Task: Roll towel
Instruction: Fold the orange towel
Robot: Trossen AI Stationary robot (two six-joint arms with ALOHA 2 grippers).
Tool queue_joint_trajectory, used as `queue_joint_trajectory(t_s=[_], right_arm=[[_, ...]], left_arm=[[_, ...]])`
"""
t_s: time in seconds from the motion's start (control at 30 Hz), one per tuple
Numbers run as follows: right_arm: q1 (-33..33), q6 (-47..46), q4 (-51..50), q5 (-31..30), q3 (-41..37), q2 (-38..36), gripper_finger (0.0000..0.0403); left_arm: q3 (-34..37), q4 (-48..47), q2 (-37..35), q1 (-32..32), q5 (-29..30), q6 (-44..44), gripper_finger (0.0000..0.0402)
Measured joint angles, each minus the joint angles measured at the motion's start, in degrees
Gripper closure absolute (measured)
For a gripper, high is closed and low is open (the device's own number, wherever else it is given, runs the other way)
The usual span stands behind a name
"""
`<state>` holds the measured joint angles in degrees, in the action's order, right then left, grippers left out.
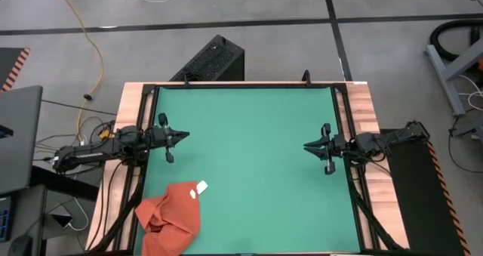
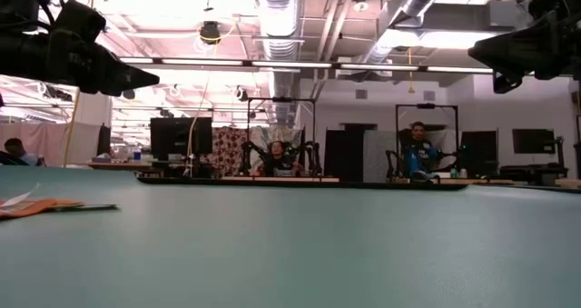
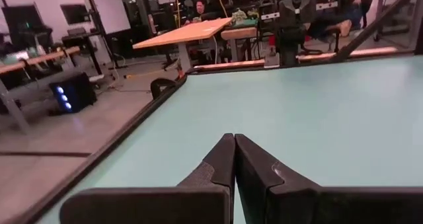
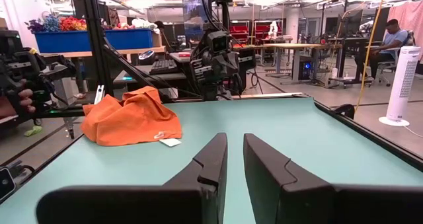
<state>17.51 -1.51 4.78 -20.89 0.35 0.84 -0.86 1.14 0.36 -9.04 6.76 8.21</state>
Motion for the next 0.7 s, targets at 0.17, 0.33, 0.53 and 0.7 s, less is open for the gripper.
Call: queue_joint_trajectory(t_s=[0.17, 0.33, 0.53, 0.7], right_arm=[[0.01, 0.01, 0.0, 0.01, -0.01, -0.02, 0.0328], [-0.01, -0.01, 0.69, -0.21, -0.01, 0.0, 0.0328], [0.03, -1.98, 0.81, -0.06, 0.0, -0.02, 0.0328], [0.03, -1.21, 0.44, -0.06, -0.01, -0.02, 0.0328]], left_arm=[[-0.07, -0.17, 0.0, 0.0, -0.44, -9.63, 0.0402], [-0.08, -0.13, 0.0, 0.0, -0.32, -14.63, 0.0401], [-0.11, -0.23, 0.0, 0.0, 0.0, -18.51, 0.0401], [-0.15, -0.23, 0.0, 0.0, 0.11, -18.4, 0.0401]])
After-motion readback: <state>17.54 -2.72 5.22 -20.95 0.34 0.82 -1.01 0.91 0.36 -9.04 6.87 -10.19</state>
